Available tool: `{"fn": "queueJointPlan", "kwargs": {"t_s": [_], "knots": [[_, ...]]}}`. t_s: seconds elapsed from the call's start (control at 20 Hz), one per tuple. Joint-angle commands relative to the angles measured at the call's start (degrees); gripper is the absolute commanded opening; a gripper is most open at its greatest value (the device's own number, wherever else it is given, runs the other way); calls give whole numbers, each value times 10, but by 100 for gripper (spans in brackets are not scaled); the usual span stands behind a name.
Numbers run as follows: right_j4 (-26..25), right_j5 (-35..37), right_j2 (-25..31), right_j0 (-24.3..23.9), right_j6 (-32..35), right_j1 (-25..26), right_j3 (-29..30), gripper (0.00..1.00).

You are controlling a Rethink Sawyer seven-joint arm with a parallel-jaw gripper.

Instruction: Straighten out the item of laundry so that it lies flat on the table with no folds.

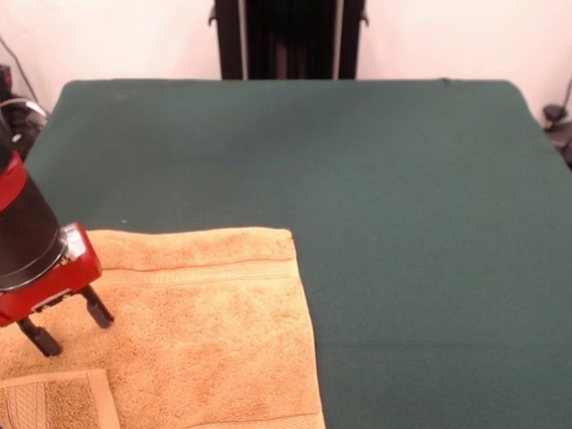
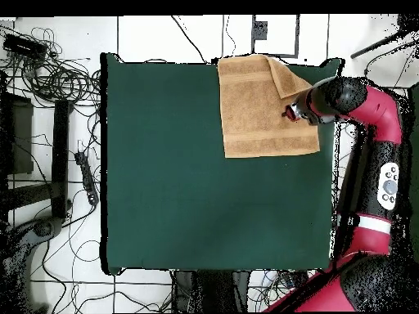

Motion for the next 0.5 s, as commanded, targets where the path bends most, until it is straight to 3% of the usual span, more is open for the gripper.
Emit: {"fn": "queueJointPlan", "kwargs": {"t_s": [0.05, 0.5], "knots": [[33, -102, -124, 27, 253, -34, 158, 100], [81, -131, -184, 38, 307, -105, 256, 100]]}}
